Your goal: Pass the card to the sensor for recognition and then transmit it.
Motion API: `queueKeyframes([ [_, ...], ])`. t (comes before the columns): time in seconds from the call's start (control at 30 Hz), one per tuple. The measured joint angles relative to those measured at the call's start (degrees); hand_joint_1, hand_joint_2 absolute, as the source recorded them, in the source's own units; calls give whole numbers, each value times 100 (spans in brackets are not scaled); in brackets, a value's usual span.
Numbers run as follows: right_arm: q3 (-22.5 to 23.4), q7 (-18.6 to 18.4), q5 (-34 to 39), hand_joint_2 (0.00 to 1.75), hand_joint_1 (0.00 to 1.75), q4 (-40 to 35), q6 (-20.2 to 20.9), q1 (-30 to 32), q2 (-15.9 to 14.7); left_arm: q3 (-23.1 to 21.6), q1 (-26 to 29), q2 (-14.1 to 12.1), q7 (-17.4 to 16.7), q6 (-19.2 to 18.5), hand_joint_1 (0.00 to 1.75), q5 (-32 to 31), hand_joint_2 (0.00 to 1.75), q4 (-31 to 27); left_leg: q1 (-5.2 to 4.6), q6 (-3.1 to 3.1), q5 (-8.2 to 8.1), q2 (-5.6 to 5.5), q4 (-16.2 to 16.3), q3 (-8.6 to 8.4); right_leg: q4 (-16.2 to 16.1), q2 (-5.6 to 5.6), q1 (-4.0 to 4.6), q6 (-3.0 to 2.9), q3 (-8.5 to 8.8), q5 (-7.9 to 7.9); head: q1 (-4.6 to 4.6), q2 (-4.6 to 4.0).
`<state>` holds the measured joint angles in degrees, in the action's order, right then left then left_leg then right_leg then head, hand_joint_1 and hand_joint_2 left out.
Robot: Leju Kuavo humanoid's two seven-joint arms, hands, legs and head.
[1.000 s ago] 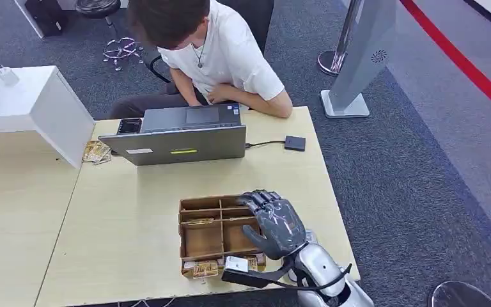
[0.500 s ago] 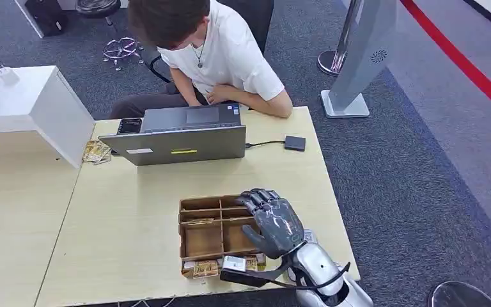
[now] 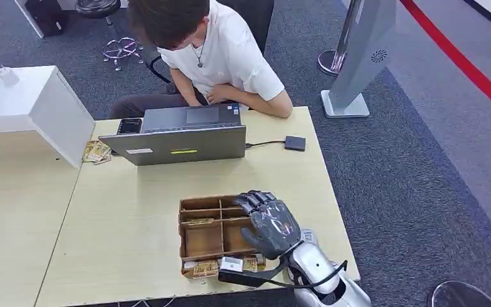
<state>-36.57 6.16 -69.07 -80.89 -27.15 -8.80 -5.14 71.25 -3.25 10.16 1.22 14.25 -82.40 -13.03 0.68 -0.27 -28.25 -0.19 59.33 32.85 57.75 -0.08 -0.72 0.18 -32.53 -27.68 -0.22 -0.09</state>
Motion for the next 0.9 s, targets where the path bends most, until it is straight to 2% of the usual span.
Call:
queueKeyframes([
  [0.9,-68,-116,17,175,73,332,96,-224,0,0,0,-2,11,-50,0,-7,0,0,0,0,0,0,0,0,0,0,0,0,0,0,0,0],
])
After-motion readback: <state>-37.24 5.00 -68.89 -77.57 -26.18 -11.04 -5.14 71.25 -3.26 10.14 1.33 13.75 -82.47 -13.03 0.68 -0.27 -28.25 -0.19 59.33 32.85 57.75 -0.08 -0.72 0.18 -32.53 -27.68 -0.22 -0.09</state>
